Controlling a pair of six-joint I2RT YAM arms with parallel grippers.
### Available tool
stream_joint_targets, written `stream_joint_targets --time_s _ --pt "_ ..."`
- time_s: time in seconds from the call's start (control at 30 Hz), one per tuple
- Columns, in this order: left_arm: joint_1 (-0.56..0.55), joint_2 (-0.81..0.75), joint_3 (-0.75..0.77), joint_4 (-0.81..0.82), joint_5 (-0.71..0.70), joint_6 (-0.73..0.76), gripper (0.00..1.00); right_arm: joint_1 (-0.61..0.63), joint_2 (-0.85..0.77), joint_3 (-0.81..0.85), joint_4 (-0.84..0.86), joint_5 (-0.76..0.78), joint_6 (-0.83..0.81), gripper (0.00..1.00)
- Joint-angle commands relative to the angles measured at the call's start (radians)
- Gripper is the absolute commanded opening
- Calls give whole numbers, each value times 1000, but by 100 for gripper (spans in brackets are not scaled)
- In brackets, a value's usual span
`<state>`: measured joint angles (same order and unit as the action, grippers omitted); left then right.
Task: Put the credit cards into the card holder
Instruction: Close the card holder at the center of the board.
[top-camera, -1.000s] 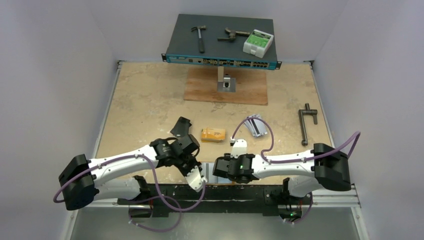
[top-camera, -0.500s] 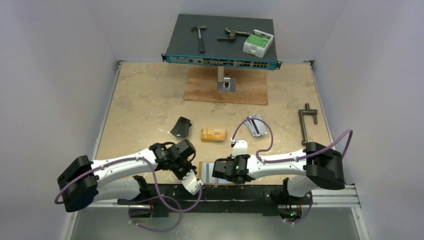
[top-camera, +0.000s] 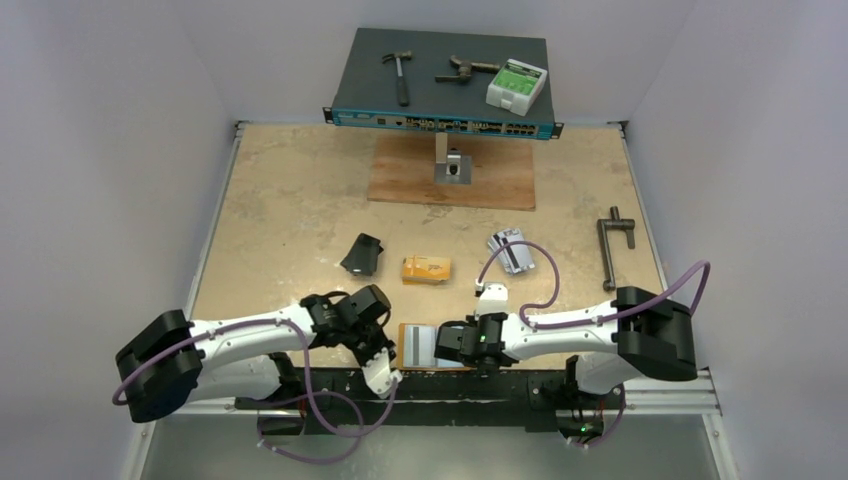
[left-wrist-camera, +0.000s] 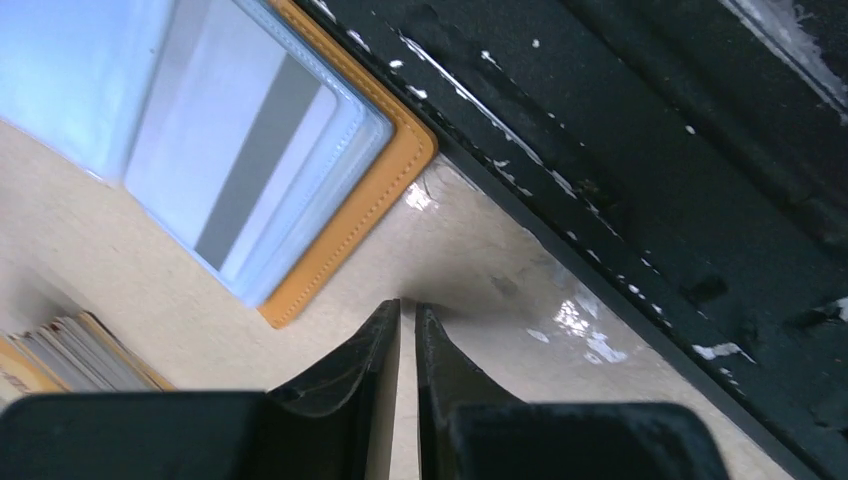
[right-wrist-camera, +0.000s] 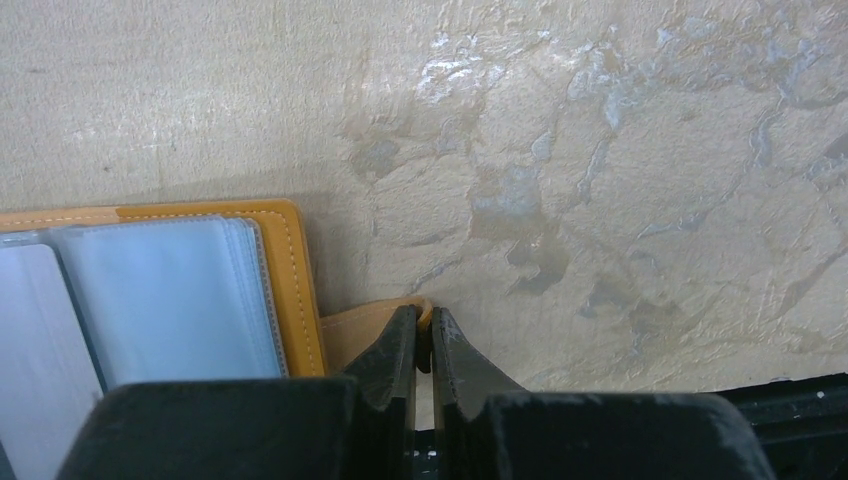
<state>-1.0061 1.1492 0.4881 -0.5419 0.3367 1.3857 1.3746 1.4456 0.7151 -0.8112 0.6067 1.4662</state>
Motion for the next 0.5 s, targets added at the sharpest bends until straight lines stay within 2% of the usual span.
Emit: stream_joint_targets --time_s 0.0,0.27,0.47 --pt "-9 17 -42 73 70 71 10 8 -24 -16 29 -23 43 0" --pt "-100 44 -74 192 81 68 10 7 -18 -14 109 -58 4 0" --pt "-120 32 -12 281 39 -62 9 8 9 3 132 -65 -20 0"
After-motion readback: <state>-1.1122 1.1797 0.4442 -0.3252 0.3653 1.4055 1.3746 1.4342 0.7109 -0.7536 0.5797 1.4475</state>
